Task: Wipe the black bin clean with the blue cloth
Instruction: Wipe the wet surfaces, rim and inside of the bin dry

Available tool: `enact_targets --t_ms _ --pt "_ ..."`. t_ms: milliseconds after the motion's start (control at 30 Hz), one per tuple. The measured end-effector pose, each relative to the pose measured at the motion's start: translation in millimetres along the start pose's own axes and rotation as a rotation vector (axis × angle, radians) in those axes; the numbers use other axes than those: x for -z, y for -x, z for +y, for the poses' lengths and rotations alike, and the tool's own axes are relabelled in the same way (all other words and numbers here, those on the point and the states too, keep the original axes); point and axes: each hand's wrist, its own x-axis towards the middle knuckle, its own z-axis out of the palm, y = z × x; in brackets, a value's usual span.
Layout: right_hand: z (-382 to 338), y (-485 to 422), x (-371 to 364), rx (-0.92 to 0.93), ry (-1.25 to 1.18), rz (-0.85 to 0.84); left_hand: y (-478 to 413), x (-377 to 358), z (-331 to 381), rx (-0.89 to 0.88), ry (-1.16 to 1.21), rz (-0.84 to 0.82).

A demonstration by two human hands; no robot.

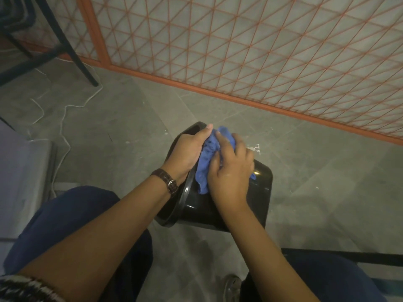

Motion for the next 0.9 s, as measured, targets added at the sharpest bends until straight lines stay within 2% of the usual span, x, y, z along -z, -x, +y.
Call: enact_targets --t_ms 400,533,667,800,900 --pt "-3 36 5 0.283 -0.109 -0.188 -5 16 8 0.114 0.091 0.135" --pt "7 48 17 0.440 -0.021 -0.288 -8 20 11 0.095 0.107 0.180" --pt "22 43 36 0.572 0.105 -0.302 -7 18 10 0.132 0.101 0.165" --pt "38 28 62 0.587 0.237 -0.234 -9 14 18 0.072 0.074 0.201" --pt "58 11 89 0.490 0.333 -0.197 -10 15 26 0.040 0.115 0.194"
